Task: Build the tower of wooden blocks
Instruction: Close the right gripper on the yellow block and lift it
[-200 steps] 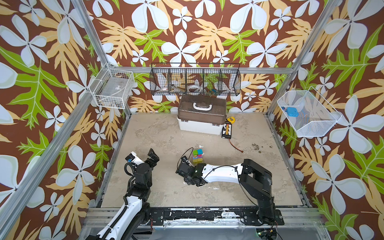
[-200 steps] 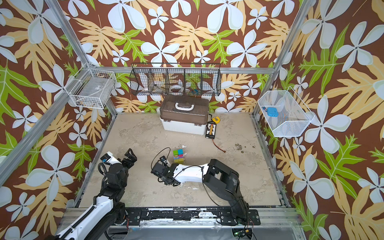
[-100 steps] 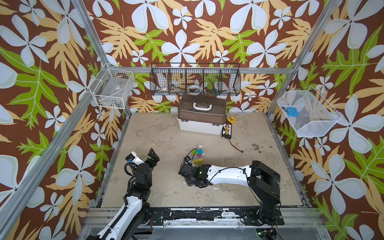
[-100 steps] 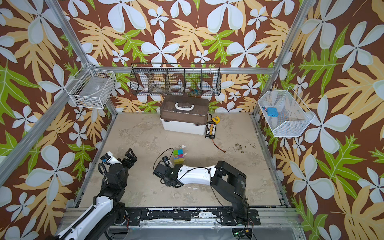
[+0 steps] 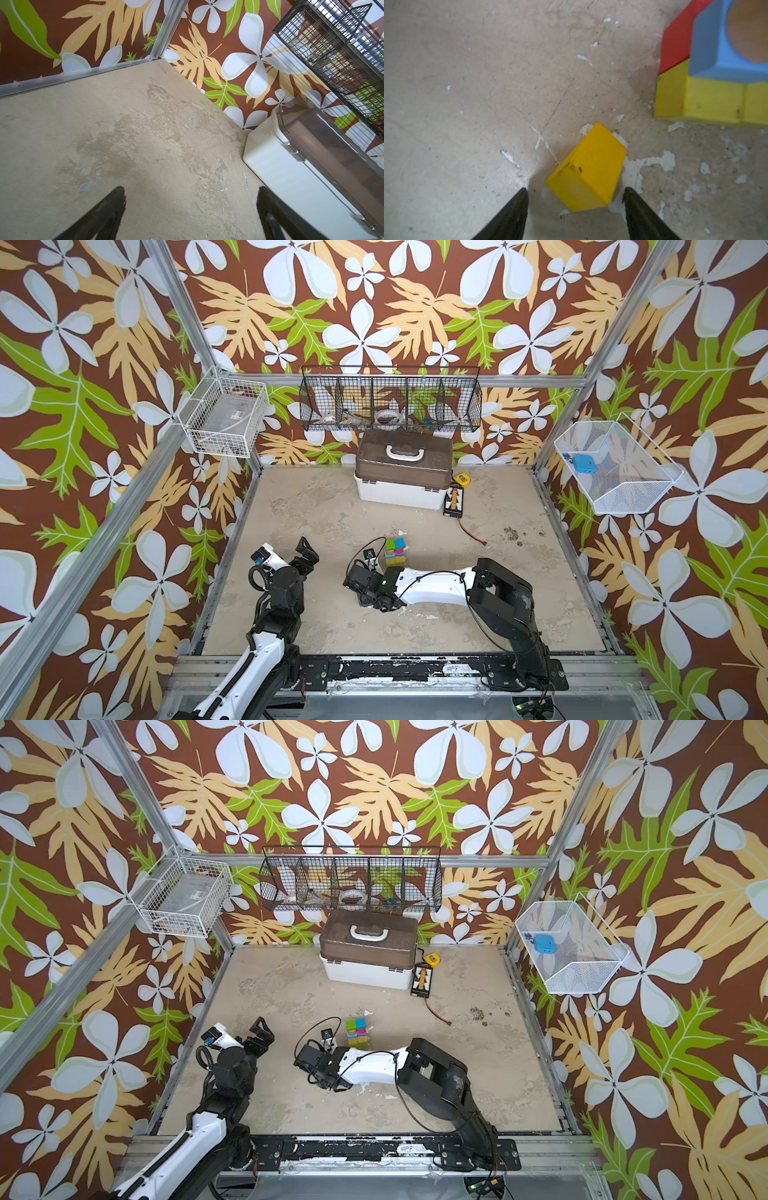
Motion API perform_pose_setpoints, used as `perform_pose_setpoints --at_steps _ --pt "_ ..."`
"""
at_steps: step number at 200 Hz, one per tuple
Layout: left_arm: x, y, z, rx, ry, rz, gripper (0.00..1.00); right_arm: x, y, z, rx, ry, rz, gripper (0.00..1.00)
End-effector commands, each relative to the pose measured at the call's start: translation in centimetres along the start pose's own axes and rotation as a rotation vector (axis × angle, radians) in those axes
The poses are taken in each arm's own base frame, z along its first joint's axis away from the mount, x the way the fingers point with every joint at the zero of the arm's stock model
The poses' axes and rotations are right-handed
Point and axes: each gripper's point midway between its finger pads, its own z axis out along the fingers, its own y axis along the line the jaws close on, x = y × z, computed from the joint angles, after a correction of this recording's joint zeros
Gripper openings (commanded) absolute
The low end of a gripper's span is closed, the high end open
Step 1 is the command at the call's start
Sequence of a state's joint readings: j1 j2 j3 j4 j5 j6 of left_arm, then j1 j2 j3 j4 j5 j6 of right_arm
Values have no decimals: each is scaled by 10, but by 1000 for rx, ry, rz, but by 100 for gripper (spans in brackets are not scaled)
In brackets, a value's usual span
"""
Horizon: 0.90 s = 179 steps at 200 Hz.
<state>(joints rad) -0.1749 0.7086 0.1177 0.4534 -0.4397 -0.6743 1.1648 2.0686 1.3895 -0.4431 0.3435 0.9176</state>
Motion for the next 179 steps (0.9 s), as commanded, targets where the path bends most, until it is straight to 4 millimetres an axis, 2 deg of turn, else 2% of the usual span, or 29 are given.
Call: perform_pose_setpoints --at_steps 1,27,82,137,179 --pt "-6 -4 0 18 -21 -10 100 -2 -7 4 35 -8 41 72" --pt "-6 -5 0 19 -21 -11 100 -5 -2 8 37 -8 30 65" --pt "-6 -4 0 16 -23 -10 100 -12 -6 17 59 -7 31 60" --pt "-6 -5 0 19 -24 -12 100 -13 -8 16 70 -10 -8 42" --pt "-6 -4 0 19 -24 -11 100 -11 -16 5 95 -38 -38 42"
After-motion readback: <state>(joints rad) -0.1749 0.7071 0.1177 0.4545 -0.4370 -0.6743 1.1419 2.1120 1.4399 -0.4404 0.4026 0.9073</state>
